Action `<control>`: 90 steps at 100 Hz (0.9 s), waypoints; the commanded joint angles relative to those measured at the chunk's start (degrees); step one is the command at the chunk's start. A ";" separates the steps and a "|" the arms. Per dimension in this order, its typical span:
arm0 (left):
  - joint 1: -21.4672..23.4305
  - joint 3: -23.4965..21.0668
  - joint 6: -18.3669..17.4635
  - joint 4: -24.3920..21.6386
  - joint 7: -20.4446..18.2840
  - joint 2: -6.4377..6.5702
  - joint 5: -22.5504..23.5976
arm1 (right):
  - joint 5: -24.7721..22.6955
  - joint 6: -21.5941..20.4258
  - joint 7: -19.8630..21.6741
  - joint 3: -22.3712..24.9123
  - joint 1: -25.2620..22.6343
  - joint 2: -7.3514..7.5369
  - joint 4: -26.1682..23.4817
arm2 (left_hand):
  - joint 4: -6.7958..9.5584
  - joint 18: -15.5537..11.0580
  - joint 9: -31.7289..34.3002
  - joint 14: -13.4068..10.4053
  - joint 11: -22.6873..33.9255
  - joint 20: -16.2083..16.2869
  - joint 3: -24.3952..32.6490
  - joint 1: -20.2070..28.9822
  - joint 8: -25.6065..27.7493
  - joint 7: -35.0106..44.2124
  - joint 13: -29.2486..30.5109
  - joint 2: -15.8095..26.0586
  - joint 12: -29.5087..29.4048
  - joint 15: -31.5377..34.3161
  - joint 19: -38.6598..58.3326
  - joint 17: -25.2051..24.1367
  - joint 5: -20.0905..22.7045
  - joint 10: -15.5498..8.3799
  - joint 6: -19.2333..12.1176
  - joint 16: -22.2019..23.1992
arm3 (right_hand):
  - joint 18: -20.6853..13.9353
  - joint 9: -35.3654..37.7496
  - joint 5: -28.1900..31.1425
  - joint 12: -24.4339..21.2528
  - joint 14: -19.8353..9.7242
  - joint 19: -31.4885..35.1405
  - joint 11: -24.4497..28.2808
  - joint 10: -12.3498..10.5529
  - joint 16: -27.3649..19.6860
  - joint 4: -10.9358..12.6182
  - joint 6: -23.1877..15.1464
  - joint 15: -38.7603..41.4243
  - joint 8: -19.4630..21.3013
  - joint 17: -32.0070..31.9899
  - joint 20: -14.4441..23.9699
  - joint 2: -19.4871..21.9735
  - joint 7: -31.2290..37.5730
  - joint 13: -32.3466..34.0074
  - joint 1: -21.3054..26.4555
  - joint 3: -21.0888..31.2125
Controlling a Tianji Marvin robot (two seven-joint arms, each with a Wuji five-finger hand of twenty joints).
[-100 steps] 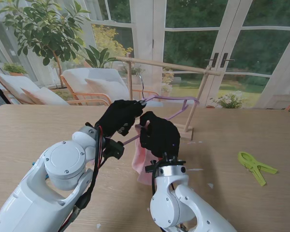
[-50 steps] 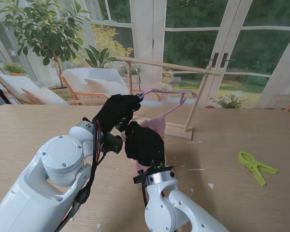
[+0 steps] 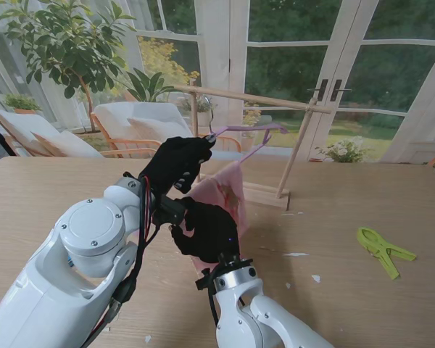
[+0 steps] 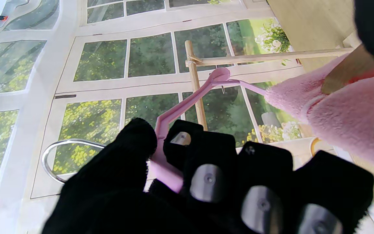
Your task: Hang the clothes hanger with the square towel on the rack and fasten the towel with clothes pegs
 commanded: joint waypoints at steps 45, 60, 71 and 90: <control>0.27 -1.47 -1.10 -0.16 -1.83 0.13 0.83 | -2.67 2.42 -2.42 7.98 -7.20 1.18 -7.10 | -0.45 -1.00 2.30 -0.86 1.72 1.10 0.47 0.91 2.47 1.60 1.67 1.17 -0.10 7.66 15.55 0.68 3.26 -3.13 2.29 2.01 | -0.70 -11.26 -4.17 -6.45 0.71 -8.05 -11.07 -0.08 -4.27 3.52 -3.16 -14.15 -3.35 -6.55 36.63 2.34 -13.68 -11.22 -2.43 -4.68; 0.62 -2.07 -1.76 -0.28 -2.72 0.48 0.91 | -2.41 4.25 -2.67 11.44 -9.09 1.23 -8.17 | -0.43 -1.00 2.30 -0.92 1.72 1.11 0.63 0.77 2.44 1.63 1.67 0.91 -0.10 7.68 15.55 0.67 3.46 -3.13 2.33 2.02 | 0.39 -12.11 -3.65 -11.06 1.50 -11.74 -15.37 1.08 -7.32 3.84 -3.15 -19.75 -3.16 -7.86 35.66 3.25 -13.44 -12.43 -1.71 -4.19; 0.84 -2.39 -2.37 -0.34 -3.43 0.77 1.35 | -1.33 5.68 -2.37 13.92 -10.13 1.14 -8.35 | -0.40 -1.02 2.30 -1.10 1.72 1.13 0.87 0.64 2.40 1.65 1.68 0.75 -0.10 7.69 15.55 0.67 3.61 -3.13 2.21 2.02 | 0.78 -13.46 -3.66 -13.03 1.79 -13.64 -16.97 1.82 -8.60 4.13 -3.00 -22.30 -3.11 -8.87 35.17 3.78 -13.34 -14.03 -1.02 -3.83; 0.85 -2.65 -2.73 -0.15 -4.45 1.08 1.42 | 0.54 8.31 -0.76 16.64 -10.35 1.05 -7.32 | -0.40 -1.10 2.30 -1.03 1.72 1.14 1.21 0.53 2.37 1.66 1.67 0.67 -0.10 7.71 15.55 0.69 3.69 -3.13 2.25 2.02 | 1.29 -17.89 -5.58 -16.23 2.02 -17.71 -19.75 2.82 -10.58 5.38 -2.01 -26.66 -3.26 -11.21 34.25 4.99 -13.74 -17.88 0.81 -1.57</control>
